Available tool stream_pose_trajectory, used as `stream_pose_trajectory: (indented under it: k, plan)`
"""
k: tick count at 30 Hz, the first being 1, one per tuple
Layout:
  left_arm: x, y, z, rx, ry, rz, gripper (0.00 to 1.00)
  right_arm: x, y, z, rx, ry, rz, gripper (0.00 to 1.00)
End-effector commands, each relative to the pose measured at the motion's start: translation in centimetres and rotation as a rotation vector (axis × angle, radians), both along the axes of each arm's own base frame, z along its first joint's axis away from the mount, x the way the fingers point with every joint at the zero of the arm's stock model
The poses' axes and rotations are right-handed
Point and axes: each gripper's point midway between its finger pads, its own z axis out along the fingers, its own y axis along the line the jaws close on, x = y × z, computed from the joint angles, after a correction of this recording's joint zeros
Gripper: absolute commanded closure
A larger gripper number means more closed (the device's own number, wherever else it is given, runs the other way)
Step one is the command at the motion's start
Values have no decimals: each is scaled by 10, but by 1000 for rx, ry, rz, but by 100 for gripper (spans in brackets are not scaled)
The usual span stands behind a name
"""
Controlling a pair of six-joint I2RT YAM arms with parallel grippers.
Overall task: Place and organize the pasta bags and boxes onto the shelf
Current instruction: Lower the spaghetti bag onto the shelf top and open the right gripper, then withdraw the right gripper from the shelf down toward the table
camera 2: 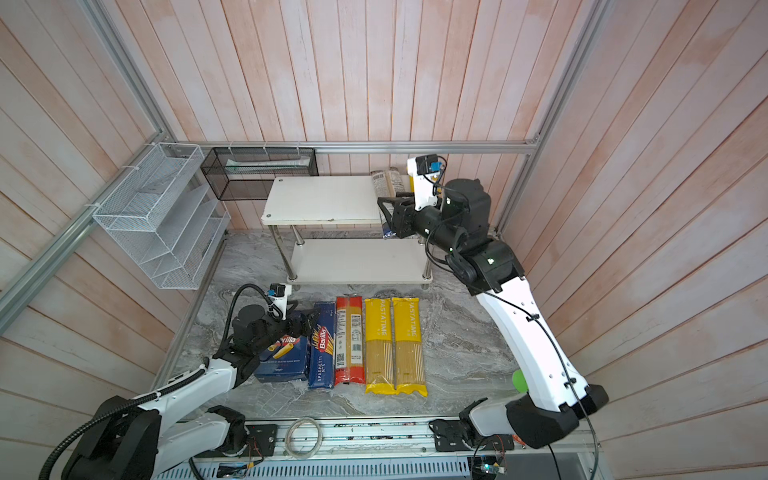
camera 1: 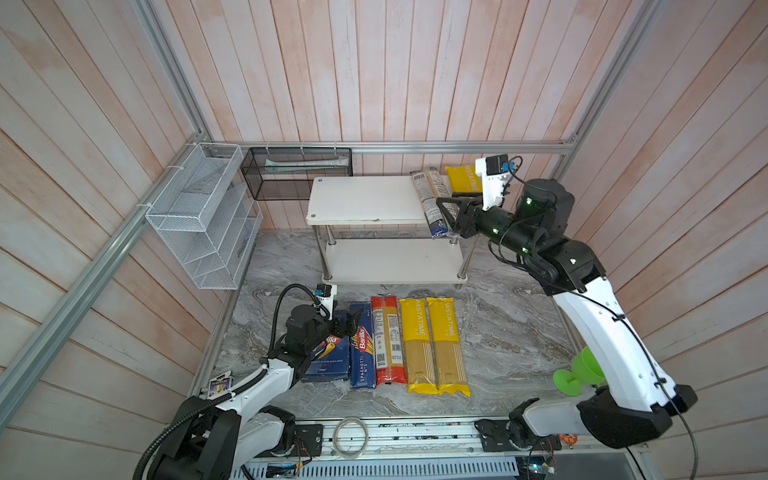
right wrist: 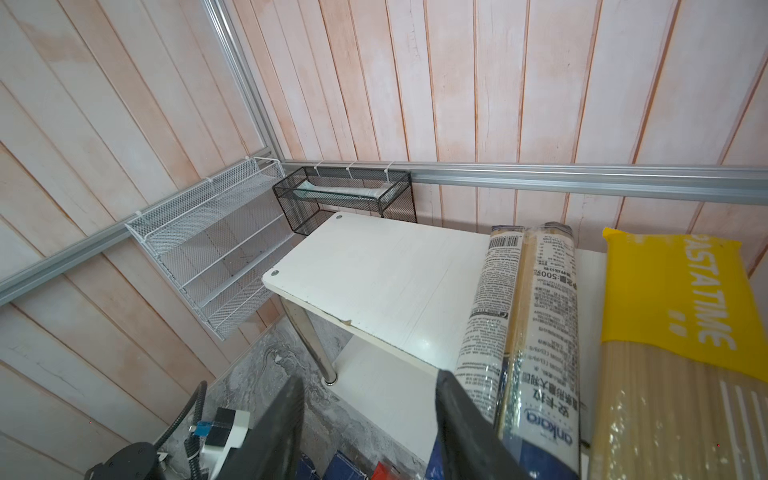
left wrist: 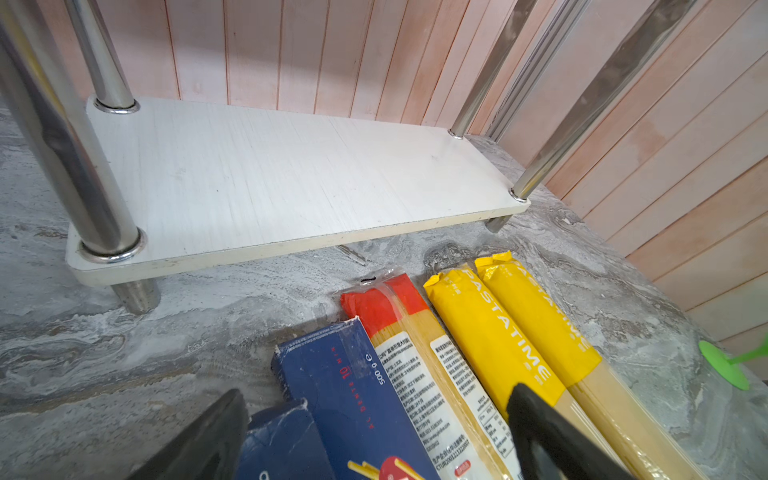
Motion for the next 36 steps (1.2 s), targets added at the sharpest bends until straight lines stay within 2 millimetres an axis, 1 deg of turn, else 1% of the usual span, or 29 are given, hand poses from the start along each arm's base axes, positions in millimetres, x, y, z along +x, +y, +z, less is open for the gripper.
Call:
stream_pose_trajectory:
  k: [1,3,4,8,12,16,28,36]
  plan:
    - [3,-1,8,6,-22,5,0,-10,-11,-23,8,46,-35,50]
    - [3,-1,7,9,-23,6,0,-14,-18,-37,-1,70,-60,50]
    - [3,0,6,12,-19,7,0,-15,-19,-43,-8,83,-59,50]
    - [4,-1,5,15,-11,4,0,-21,-7,-68,-26,148,14,50]
    - [5,1,4,24,-15,14,0,-18,1,-82,-31,174,48,50]
    - [5,1,4,25,-14,14,0,-11,6,-87,-42,179,53,50]
    - [5,1,5,27,-16,15,0,2,12,-104,-55,202,46,50]
    - [4,2,7,28,-24,20,0,12,18,-106,-48,206,56,50]
